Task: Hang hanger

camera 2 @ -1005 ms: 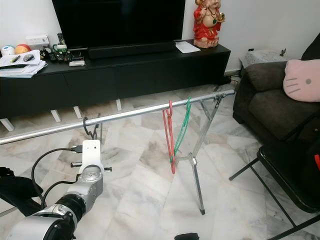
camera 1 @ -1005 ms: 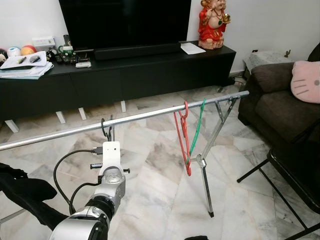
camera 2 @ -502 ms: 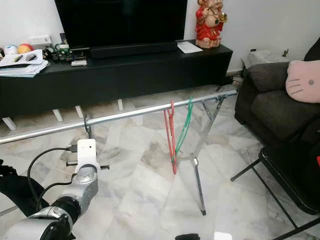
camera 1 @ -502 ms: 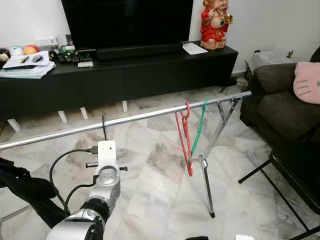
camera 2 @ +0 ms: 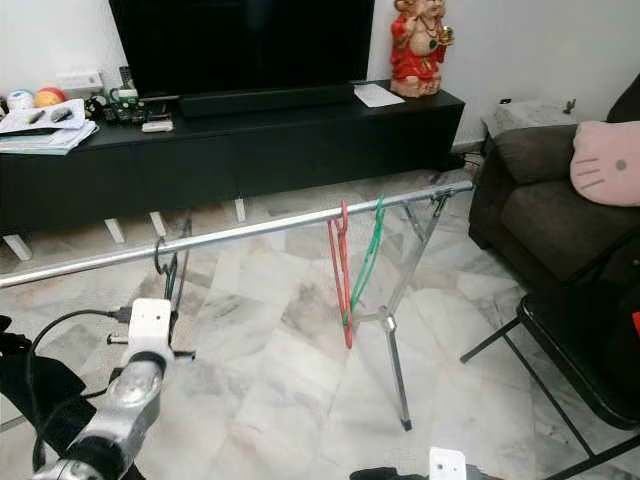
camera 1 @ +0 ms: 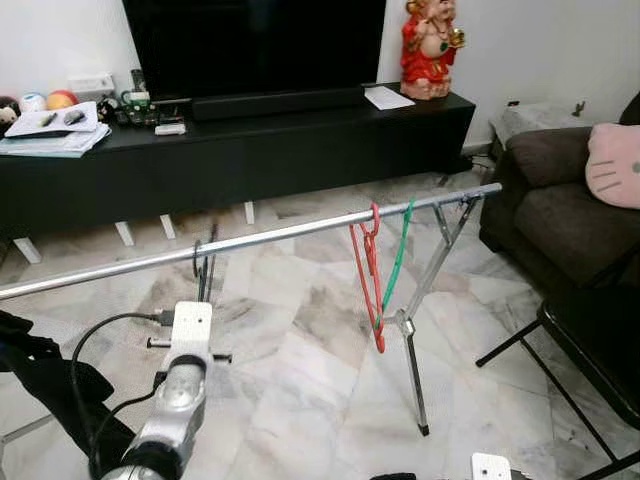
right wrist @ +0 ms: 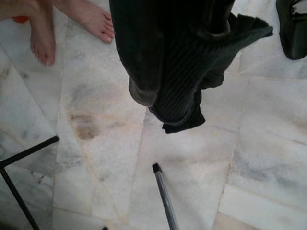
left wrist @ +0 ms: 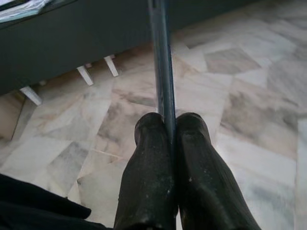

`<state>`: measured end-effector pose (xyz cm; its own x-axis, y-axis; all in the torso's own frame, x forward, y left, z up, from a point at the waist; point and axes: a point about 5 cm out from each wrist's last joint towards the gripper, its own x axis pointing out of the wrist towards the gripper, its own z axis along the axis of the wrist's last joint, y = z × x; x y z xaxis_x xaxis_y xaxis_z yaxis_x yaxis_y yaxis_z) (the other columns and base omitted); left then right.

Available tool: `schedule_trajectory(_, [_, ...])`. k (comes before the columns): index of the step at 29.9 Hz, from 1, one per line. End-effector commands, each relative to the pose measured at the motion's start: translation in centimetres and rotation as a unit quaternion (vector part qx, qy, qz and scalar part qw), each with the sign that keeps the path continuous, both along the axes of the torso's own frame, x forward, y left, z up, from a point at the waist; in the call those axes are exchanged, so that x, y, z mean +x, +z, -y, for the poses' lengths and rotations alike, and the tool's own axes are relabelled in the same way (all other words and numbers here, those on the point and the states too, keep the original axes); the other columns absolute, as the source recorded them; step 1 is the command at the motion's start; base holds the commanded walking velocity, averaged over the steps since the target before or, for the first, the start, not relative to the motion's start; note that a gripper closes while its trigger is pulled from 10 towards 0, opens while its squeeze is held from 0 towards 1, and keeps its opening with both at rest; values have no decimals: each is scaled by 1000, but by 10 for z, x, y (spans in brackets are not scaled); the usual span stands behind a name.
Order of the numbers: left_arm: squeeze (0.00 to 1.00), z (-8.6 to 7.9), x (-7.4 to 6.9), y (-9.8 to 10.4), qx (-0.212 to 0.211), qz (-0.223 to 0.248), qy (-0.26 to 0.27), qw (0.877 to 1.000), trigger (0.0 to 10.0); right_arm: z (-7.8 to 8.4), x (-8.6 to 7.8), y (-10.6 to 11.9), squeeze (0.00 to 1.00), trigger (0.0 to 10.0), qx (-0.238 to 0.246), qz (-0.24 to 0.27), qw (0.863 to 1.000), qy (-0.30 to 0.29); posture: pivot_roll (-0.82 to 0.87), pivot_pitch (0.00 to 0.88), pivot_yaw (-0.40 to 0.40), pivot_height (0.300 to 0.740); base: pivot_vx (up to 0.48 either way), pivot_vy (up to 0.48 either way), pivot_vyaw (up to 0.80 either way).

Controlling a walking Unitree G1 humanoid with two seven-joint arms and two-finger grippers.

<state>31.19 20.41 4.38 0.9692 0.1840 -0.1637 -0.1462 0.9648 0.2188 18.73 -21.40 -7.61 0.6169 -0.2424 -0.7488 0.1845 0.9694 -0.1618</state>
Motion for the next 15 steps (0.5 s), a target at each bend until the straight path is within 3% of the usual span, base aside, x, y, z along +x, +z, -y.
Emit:
schedule_trajectory(1, [0,-4,-3,0,16,2,-14,1000,0,3,2,2,0,10000,-1,4,1000,-2,29,0,5,740,0,0,0])
schedule_trajectory(5, [0,-15,-18,-6,24,1,-19,1000,0,5,2,2,0,10000,-3,4,1000,-1,41,0,3,740,0,0,0])
schedule_trajectory(6, [0,-17,-21,-8,25,-1,-18,1000,2824,5,2,2,0,10000,-4,3,1000,-1,41,0,3,740,0,0,0])
schedule_trajectory(7, [0,-19,-27,-12,25,-8,-19,999,10000,5,2,2,0,10000,-4,2,1000,1,42,0,5,740,0,0,0])
schedule_trajectory(15, [0,-21,-63,-39,-5,-56,-41,998,10000,3,4,3,0,10000,-1,7,1000,1,40,0,10,740,0,0,0])
